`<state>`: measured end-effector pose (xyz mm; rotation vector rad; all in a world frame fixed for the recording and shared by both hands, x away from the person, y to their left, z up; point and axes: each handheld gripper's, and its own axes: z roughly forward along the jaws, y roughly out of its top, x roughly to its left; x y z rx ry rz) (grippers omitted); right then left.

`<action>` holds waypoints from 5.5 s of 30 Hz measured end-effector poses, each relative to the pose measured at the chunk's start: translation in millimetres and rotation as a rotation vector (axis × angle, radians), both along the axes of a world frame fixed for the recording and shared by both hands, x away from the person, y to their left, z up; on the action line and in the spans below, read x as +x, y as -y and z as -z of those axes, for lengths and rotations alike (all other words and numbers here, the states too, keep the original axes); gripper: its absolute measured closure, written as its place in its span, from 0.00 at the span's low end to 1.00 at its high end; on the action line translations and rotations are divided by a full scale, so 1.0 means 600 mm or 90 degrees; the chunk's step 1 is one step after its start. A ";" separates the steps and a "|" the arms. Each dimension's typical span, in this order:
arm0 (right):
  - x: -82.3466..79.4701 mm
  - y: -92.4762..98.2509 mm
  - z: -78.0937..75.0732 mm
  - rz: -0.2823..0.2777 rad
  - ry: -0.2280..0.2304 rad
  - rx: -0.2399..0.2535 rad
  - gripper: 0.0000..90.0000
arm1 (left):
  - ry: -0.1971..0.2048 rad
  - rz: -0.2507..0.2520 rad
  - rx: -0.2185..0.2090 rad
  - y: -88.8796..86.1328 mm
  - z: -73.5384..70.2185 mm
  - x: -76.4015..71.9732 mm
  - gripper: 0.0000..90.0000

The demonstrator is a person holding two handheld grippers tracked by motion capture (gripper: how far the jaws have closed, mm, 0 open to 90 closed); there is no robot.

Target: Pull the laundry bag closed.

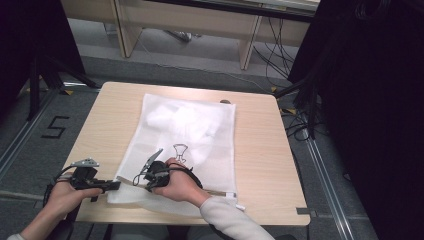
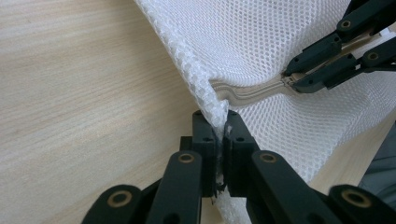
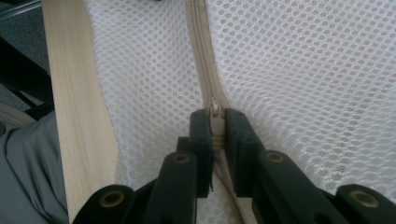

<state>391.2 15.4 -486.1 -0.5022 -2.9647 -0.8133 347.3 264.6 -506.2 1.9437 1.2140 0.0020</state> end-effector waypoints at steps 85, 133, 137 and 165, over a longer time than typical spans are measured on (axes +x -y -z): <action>0.001 0.065 -0.016 0.030 0.009 0.013 0.92 | -0.007 -0.002 0.008 -0.002 0.002 0.000 0.94; 0.003 0.087 -0.023 0.039 0.010 0.015 0.92 | -0.011 -0.008 0.010 -0.002 0.002 0.001 0.94; 0.003 0.090 -0.024 0.042 0.009 0.013 0.92 | -0.011 -0.008 0.010 -0.003 0.003 0.001 0.94; 0.004 0.110 -0.027 0.049 0.004 0.013 0.92 | -0.013 -0.008 0.010 -0.003 0.003 0.001 0.94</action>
